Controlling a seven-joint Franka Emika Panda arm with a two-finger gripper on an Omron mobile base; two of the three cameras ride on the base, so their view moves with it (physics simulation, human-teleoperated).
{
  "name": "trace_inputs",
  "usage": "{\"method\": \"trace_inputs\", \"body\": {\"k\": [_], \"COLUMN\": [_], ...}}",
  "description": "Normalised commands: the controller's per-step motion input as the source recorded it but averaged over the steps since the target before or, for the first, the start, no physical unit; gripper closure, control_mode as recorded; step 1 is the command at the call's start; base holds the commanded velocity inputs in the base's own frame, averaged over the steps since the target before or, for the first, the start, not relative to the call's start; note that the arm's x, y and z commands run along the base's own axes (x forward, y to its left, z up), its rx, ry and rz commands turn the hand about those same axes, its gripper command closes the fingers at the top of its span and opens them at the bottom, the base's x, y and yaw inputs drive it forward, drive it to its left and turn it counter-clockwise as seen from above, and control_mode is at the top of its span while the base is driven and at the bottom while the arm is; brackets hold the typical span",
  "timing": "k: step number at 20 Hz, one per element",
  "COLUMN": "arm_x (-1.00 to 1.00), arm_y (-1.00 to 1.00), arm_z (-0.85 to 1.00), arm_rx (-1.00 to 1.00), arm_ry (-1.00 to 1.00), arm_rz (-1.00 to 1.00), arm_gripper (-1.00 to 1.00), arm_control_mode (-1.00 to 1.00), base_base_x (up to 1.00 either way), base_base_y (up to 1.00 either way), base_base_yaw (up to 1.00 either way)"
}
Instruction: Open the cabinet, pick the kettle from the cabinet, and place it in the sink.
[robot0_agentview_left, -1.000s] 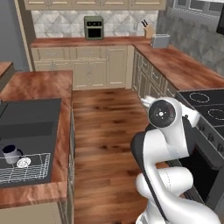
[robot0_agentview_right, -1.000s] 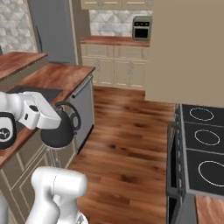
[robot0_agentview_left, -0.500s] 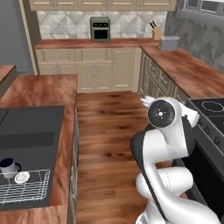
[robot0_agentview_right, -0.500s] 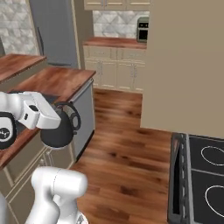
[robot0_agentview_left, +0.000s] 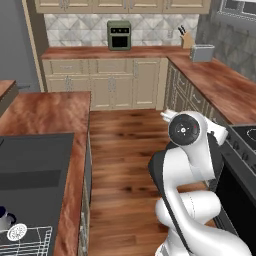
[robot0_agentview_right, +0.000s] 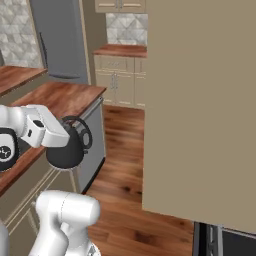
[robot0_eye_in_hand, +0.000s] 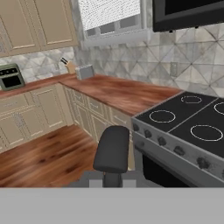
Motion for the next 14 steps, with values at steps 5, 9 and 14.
{"method": "trace_inputs", "body": {"k": [5, 9, 14], "arm_x": [0.0, 0.0, 0.0], "arm_y": [0.0, 0.0, 0.0], "arm_z": [0.0, 0.0, 0.0], "arm_rx": [0.0, 0.0, 0.0], "arm_ry": [0.0, 0.0, 0.0], "arm_rz": [0.0, 0.0, 0.0], "arm_gripper": [1.0, 1.0, 1.0], "arm_control_mode": [1.0, 1.0, 1.0], "base_base_x": [0.58, 0.57, 0.56], "base_base_y": [-0.18, -0.21, -0.22], "base_base_yaw": [0.02, 0.01, 0.01]}}
